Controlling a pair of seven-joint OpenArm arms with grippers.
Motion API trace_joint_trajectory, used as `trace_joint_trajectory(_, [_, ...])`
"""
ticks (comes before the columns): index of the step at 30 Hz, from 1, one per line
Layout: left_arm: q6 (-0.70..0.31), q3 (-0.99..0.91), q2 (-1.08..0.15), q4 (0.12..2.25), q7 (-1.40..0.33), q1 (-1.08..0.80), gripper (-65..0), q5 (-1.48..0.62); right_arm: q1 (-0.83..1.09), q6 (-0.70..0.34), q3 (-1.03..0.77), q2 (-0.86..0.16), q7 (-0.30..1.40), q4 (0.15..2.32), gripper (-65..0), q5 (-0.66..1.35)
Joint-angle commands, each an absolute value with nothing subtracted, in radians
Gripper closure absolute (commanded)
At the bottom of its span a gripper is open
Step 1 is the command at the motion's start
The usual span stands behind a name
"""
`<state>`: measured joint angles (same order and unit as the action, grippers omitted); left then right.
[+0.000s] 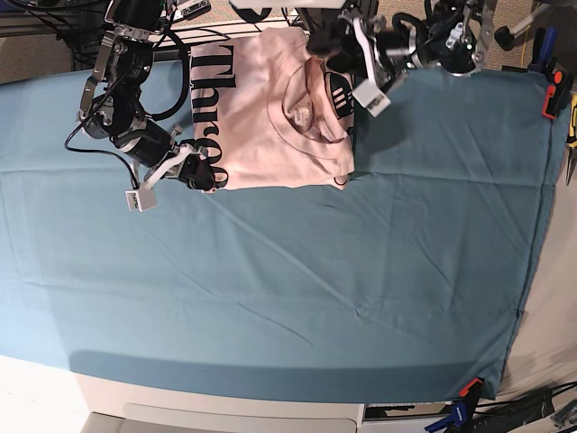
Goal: Fold the T-shirt properly
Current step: 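Lift the left gripper and regrasp the bundle's collar edge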
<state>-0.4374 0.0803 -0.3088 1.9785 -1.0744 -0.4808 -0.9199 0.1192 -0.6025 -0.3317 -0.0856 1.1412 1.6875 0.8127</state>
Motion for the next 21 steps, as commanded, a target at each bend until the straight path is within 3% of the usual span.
trace_joint_trajectory(1, [-0.445, 0.081, -0.313, 1.996, -1.057, -0.480, -34.7, -0.924, 0.108, -0.609, -0.333, -0.094, 1.126, 1.702, -1.4, 0.837])
trace_joint_trajectory(5, [-0.445, 0.081, -0.313, 1.996, -1.028, -0.479, -41.2, -0.881, 0.108, -0.609, -0.333, -0.094, 1.126, 1.702, -1.4, 0.837])
trace_joint_trajectory(21, [-0.362, 0.080, -0.337, 1.996, -1.035, -0.493, -41.3, -0.675, 0.108, -0.609, -0.333, -0.094, 1.129, 1.702, -1.4, 0.837])
